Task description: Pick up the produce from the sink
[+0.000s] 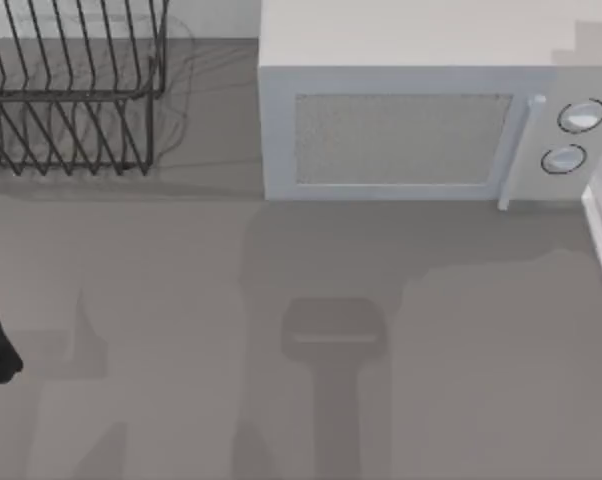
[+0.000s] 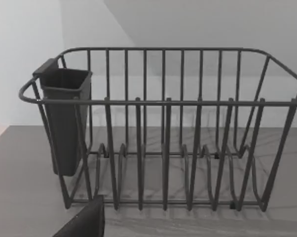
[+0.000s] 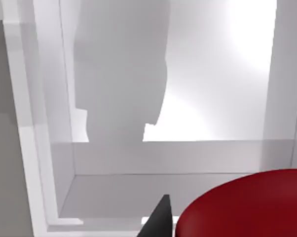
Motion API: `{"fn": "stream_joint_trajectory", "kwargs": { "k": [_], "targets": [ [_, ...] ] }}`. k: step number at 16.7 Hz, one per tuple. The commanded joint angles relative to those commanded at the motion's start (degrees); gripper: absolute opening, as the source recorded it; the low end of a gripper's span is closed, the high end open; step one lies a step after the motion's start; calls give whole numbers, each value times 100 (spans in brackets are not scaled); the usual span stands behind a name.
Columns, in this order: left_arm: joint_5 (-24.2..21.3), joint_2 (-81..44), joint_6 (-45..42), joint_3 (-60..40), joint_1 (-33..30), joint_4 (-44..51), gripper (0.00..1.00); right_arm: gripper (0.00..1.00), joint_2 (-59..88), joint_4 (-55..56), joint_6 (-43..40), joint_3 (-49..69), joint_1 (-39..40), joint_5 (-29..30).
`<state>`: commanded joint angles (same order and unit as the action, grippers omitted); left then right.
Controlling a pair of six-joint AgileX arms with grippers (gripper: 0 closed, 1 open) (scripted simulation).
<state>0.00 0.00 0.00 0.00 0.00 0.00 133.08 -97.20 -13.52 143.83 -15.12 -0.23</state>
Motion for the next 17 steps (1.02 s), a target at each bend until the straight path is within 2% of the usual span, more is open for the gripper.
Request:
{"fn": "stream_joint_trajectory", "kwargs": {
  "k": [4, 9, 14, 17],
  "targets": [
    [0, 0, 0, 0, 0, 0, 100, 0, -835, 90, 1012, -777, 1046, 72],
    [0, 0, 0, 0, 0, 0, 100, 0, -1744, 521, 2723, -2165, 2815, 125],
    [0, 0, 0, 0, 0, 0, 100, 0, -2175, 1179, 4406, -3541, 4496, 98],
    [0, 0, 0, 0, 0, 0, 100, 0, -2291, 1500, 5103, -4104, 5179, 54]
  ]
}}
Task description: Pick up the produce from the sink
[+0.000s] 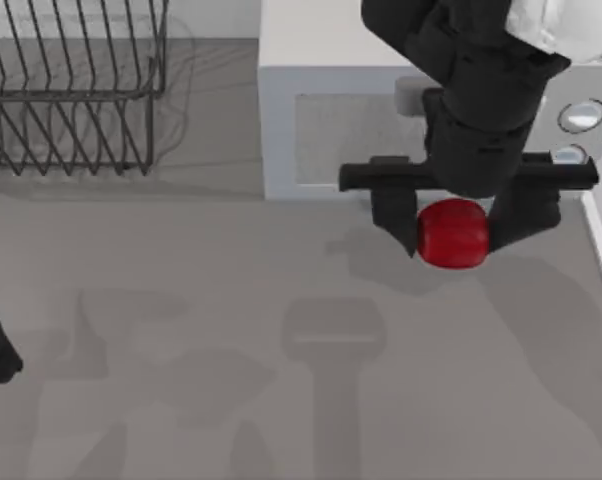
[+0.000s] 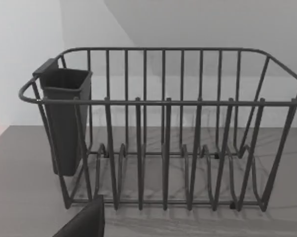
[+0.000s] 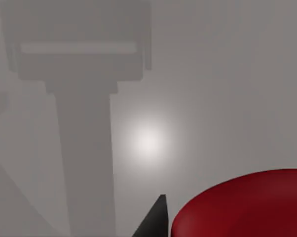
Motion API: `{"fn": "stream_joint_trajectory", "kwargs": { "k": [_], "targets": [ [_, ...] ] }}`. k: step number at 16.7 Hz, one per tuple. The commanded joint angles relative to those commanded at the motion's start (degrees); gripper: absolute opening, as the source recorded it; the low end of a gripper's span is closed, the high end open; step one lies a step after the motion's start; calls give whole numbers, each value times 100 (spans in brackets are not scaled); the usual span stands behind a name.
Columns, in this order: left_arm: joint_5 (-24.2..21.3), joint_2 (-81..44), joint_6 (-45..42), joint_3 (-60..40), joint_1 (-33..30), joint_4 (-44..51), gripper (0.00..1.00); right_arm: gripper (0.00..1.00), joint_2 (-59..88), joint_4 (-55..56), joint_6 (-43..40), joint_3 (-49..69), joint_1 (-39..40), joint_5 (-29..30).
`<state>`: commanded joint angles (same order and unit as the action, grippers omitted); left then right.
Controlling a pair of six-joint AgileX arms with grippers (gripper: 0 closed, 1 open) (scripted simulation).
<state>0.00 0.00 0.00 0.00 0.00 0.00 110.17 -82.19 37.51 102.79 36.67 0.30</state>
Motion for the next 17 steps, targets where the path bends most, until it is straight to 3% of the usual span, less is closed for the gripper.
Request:
{"fn": "stream_joint_trajectory", "kwargs": {
  "k": [9, 17],
  "targets": [
    [0, 0, 0, 0, 0, 0, 100, 0, -4, 212, 266, -293, 238, -30],
    [0, 0, 0, 0, 0, 0, 100, 0, 224, 2230, 282, -2001, 270, -24]
  ]
}}
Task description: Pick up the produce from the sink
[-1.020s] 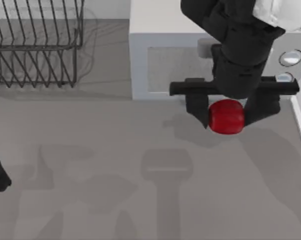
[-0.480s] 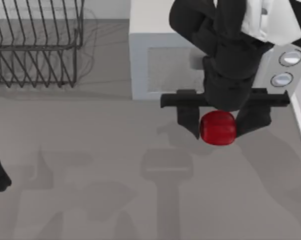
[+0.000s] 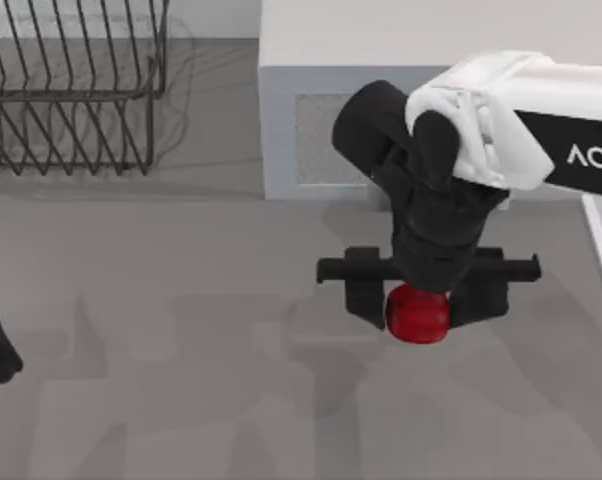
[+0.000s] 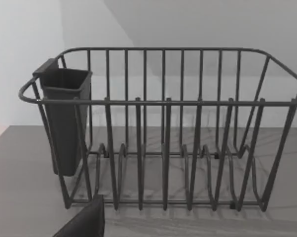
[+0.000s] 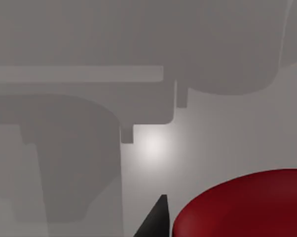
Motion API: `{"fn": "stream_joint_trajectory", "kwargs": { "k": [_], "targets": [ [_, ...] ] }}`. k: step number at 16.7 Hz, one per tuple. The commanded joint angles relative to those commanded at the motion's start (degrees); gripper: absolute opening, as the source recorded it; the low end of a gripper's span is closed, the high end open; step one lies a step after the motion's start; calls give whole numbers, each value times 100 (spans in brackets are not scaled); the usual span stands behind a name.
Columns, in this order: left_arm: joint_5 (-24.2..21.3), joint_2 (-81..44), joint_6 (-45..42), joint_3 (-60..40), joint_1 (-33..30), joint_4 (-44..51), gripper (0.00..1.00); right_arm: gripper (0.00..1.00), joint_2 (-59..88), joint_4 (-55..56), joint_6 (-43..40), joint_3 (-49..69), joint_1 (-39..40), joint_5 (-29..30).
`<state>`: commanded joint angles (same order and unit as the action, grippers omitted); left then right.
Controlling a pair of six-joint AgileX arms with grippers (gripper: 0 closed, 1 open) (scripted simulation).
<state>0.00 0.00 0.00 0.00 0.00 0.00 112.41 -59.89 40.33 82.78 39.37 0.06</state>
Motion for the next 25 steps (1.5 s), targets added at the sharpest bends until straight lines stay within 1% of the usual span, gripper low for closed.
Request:
{"fn": "stream_joint_trajectory", "kwargs": {
  "k": [2, 6, 19, 20, 25],
  "targets": [
    [0, 0, 0, 0, 0, 0, 100, 0, 45, 266, 5, -261, 8, 1],
    [0, 0, 0, 0, 0, 0, 100, 0, 54, 307, 6, -301, 9, 1],
    [0, 0, 0, 0, 0, 0, 100, 98, 54, 307, 6, -301, 9, 1],
    [0, 0, 0, 0, 0, 0, 100, 100, 54, 307, 6, -301, 9, 1],
    [0, 0, 0, 0, 0, 0, 100, 100, 54, 307, 6, -301, 9, 1]
  ]
}}
